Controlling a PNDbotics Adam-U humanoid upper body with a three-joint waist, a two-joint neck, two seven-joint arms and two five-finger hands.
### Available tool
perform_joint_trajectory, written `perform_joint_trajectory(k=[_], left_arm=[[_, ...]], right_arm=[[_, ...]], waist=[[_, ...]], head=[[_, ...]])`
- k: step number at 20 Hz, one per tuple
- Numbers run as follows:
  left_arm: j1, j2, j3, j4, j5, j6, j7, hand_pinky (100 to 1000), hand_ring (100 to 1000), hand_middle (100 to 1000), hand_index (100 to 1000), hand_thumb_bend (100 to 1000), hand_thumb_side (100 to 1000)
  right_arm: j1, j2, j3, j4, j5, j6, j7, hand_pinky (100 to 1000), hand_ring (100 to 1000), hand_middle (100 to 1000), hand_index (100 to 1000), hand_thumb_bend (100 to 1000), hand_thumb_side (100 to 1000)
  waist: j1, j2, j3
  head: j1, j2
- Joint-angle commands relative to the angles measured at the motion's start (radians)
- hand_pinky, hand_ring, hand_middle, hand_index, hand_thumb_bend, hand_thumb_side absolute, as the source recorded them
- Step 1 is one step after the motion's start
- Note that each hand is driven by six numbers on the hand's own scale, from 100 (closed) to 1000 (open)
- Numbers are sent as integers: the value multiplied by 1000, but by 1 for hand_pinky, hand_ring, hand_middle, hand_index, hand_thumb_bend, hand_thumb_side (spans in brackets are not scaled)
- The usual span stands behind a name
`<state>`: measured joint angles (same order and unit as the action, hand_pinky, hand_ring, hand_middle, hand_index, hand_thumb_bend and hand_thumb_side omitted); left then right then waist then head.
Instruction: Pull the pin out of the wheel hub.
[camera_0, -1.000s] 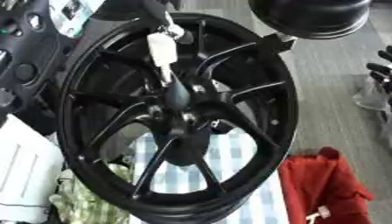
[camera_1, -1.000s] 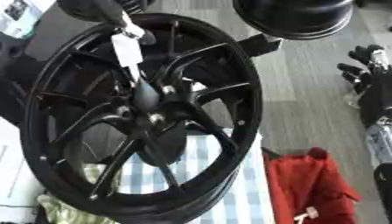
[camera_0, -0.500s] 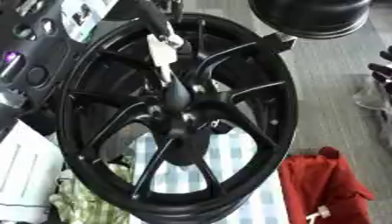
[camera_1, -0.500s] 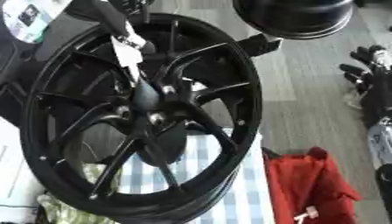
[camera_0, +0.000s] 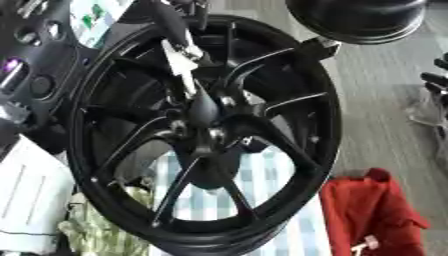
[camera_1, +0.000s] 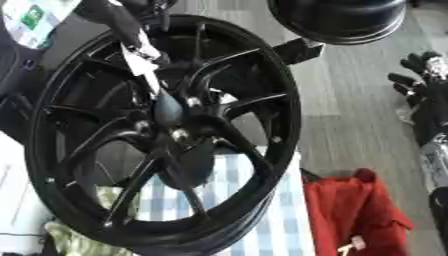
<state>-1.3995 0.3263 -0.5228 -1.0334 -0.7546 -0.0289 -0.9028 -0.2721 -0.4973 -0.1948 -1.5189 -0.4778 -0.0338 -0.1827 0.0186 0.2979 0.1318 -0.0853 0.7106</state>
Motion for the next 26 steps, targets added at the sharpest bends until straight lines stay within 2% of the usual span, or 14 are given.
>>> perform_joint_trajectory(k=[1,4,8,11,18,26], left_arm=[[-20,34,-3,-16,19,-6,-4,892,844,778,747,531,591],[-19,40,-9,-16,28,-13,-4,891,843,777,746,533,571],[-18,44,-16,-11,20,-30,-4,890,843,775,739,517,424],[-17,42,-18,-4,16,-42,-4,887,840,772,728,500,380],[-18,47,-22,-4,19,-55,-4,883,837,768,710,518,441],[-18,63,-36,-14,26,-70,-4,879,831,759,677,522,446]], right_arm=[[-7,-37,-1,-6,5,1,-4,909,745,812,825,100,784],[-7,-38,-1,-6,5,1,-4,909,745,812,825,100,786],[-5,-39,-1,-5,5,1,-5,909,746,812,825,100,790],[-5,-39,0,-4,5,2,-5,910,746,813,825,100,792],[-5,-40,1,-3,5,2,-6,911,747,813,825,100,791],[2,-45,0,1,8,3,-8,911,747,814,826,100,794]], waist=[[-1,-29,1],[0,-30,2],[0,-30,4],[0,-29,4],[1,-30,4],[4,-32,12]], head=[[-2,0],[-2,0],[-3,0],[-3,0],[-5,3],[-9,5]])
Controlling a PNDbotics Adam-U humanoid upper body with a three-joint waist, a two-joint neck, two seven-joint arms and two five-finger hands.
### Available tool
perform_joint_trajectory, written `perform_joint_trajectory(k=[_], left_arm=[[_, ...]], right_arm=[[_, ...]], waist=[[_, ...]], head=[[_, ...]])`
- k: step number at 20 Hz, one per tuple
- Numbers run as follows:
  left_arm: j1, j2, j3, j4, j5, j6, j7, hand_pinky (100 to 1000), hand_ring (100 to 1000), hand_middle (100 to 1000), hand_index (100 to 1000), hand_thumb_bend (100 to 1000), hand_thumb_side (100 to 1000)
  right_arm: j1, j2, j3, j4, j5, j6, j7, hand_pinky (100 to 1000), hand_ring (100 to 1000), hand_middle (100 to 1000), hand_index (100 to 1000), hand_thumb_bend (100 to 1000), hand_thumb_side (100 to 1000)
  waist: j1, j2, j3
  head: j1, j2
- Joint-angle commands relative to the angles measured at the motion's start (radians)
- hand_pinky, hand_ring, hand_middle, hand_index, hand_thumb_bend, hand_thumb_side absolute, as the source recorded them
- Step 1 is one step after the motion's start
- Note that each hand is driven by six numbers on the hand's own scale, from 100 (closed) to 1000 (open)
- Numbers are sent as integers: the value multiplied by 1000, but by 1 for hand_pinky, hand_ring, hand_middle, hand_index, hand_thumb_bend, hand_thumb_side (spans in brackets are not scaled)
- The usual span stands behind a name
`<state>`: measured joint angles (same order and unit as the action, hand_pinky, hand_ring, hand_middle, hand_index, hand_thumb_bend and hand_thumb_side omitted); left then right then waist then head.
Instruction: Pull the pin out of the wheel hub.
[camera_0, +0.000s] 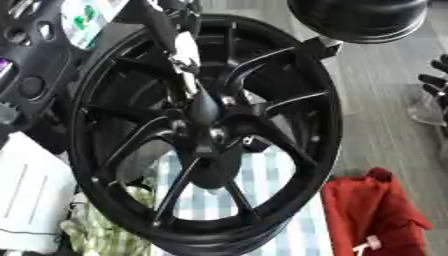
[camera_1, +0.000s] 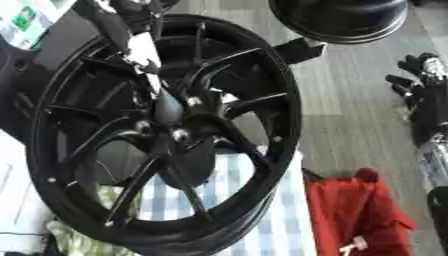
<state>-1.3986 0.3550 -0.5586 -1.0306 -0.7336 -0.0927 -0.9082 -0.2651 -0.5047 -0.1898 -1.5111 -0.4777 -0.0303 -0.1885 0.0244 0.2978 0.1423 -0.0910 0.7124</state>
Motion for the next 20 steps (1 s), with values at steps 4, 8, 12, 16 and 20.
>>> perform_joint_trajectory(k=[4,8,12,16,20], left_arm=[[-19,42,-7,-23,7,-10,1,876,827,753,644,503,415],[-17,44,-11,-25,11,-8,1,872,821,746,600,435,314],[-17,46,-15,-32,20,2,1,865,814,738,559,360,301],[-16,50,-25,-40,25,6,1,861,808,728,529,312,299],[-17,56,-28,-56,34,6,1,854,799,713,488,203,280]], right_arm=[[-3,-39,-6,-5,10,0,-4,911,748,814,826,100,794],[-4,-40,-5,-4,10,0,-5,911,748,814,826,100,796],[-5,-40,-4,-2,10,0,-6,911,749,815,826,100,797],[-5,-40,-4,-2,9,-1,-7,911,749,815,826,100,798],[-5,-41,-4,-2,9,0,-8,912,749,815,827,100,799]], waist=[[0,-33,4],[0,-33,3],[1,-33,2],[1,-33,2],[1,-34,2]], head=[[-3,3],[-4,1],[-5,1],[-5,2],[-5,2]])
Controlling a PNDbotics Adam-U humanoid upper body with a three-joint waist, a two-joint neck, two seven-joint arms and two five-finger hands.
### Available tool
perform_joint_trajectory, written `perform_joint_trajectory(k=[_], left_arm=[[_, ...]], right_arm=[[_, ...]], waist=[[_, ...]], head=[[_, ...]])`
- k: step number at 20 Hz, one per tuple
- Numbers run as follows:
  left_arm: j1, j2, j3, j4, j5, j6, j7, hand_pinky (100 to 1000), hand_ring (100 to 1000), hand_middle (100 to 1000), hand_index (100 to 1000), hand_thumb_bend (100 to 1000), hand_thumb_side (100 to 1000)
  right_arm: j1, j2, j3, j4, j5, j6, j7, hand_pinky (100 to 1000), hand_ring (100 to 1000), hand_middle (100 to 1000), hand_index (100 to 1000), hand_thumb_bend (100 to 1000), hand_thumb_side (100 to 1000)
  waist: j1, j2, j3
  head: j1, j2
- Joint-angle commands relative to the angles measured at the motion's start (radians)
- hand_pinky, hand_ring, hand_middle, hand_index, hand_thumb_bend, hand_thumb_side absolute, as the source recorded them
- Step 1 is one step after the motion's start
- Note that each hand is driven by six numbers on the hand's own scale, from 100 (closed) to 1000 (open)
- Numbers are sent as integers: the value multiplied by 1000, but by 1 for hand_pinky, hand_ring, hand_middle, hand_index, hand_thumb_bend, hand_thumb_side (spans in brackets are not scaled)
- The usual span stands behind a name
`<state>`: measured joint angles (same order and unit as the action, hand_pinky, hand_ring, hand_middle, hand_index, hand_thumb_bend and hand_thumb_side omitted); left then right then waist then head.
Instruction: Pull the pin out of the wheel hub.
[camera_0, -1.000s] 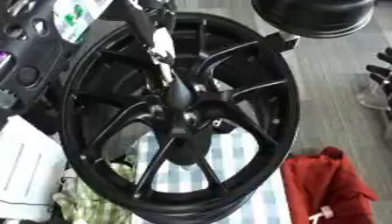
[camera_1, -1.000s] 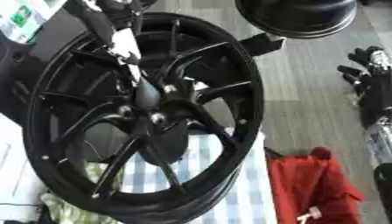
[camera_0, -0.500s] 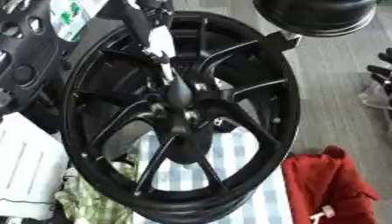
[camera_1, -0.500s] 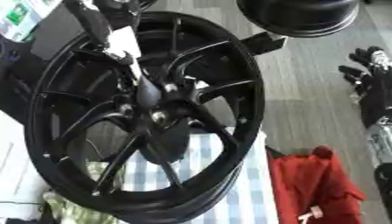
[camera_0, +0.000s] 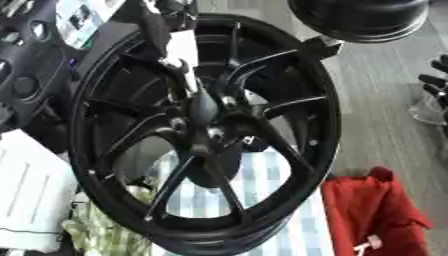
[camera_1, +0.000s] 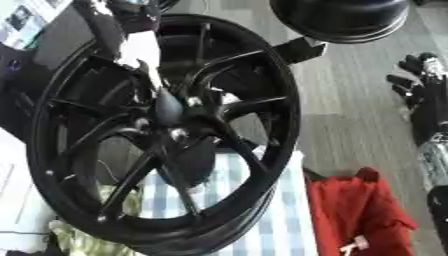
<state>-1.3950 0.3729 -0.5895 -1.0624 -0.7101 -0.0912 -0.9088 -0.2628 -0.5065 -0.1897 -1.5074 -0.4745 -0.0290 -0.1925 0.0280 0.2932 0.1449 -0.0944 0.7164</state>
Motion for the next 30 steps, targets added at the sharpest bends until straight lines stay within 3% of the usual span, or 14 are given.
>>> perform_joint_trajectory(k=[1,4,11,18,25,30], left_arm=[[-21,40,4,-31,16,7,2,850,794,706,470,173,275],[-24,46,9,-63,36,20,2,844,782,690,419,137,263],[-32,73,22,-162,80,58,2,839,772,678,394,100,248],[-21,139,141,-342,147,141,2,841,771,679,393,100,229],[34,281,233,-432,194,194,40,845,772,682,393,100,220],[139,423,300,-469,194,214,106,845,771,680,394,100,213]], right_arm=[[-7,-39,-4,-6,6,-1,-4,912,750,816,827,100,800],[-7,-39,-4,-5,6,-1,-5,912,750,816,827,100,801],[-8,-39,-4,-7,3,-2,-4,912,750,816,827,100,802],[-7,-38,-6,-9,1,-3,-5,912,750,816,827,100,804],[0,-44,-15,-10,1,-7,-9,912,750,815,826,100,802],[3,-49,-21,-13,1,-10,-15,913,750,816,827,100,802]], waist=[[-2,-29,0],[-2,-30,-1],[-2,-30,-2],[-2,-29,0],[1,-27,13],[3,-21,20]], head=[[-1,-2],[-2,-1],[-1,-1],[-7,1],[-22,10],[-39,6]])
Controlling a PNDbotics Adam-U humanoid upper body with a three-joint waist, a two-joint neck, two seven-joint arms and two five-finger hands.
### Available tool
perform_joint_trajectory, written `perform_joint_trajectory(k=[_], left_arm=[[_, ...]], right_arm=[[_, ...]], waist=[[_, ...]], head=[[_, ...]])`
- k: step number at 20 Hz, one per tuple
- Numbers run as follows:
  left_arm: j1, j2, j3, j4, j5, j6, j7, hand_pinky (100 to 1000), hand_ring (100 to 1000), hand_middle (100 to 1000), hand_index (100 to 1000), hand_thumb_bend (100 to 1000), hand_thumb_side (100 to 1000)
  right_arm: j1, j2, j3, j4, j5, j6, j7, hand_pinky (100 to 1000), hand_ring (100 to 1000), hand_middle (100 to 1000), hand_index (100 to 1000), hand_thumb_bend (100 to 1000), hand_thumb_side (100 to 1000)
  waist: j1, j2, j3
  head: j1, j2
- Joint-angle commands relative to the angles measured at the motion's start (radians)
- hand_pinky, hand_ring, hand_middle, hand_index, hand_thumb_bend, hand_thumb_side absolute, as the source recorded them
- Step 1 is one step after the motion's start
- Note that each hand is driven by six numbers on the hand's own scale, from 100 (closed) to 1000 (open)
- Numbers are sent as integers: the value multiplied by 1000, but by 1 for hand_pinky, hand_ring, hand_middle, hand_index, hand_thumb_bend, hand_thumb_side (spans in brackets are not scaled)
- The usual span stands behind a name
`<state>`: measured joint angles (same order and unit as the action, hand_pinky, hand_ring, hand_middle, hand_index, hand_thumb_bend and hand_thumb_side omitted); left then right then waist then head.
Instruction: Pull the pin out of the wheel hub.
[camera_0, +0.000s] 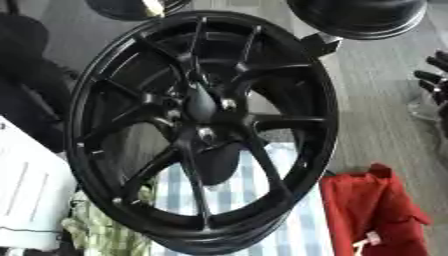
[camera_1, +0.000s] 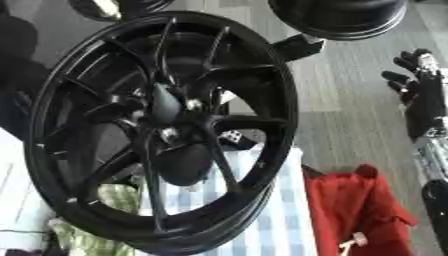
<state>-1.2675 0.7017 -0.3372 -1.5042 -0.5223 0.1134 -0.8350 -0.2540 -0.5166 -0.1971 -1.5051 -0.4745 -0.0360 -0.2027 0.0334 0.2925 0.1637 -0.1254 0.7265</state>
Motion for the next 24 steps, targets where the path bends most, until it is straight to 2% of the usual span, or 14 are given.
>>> perform_joint_trajectory(k=[1,6,10,13,17,23,24], left_arm=[[36,121,59,-33,7,15,43,845,771,680,394,100,212],[214,264,126,-53,20,40,94,843,770,679,395,100,220],[390,367,209,-88,71,75,150,842,768,678,396,100,225],[499,415,284,-103,107,106,209,842,767,677,397,100,226],[615,452,344,-93,110,130,271,843,767,676,400,100,223],[723,451,356,-105,119,119,270,844,772,682,432,100,217],[736,449,355,-109,120,116,265,847,779,693,486,100,215]], right_arm=[[-6,-39,-15,-16,1,-3,-6,913,750,816,827,100,802],[-10,-40,-21,-19,0,-7,-10,913,751,816,827,100,799],[-12,-39,-29,-23,-2,-11,-18,913,751,816,827,100,801],[-10,-41,-34,-25,-2,-13,-23,913,751,817,827,100,804],[-8,-43,-38,-25,-2,-16,-27,914,751,817,828,100,802],[-10,-40,-40,-26,-5,-18,-29,914,752,817,828,100,804],[-11,-40,-40,-27,-5,-18,-29,914,752,817,828,100,805]], waist=[[-2,-19,3],[-4,-11,0],[-5,-2,0],[-7,2,5],[-9,4,11],[-14,6,11],[-15,7,11]], head=[[-11,-5],[-20,-11],[-27,-10],[-35,-10],[-39,-10],[-22,-15],[-20,-17]])
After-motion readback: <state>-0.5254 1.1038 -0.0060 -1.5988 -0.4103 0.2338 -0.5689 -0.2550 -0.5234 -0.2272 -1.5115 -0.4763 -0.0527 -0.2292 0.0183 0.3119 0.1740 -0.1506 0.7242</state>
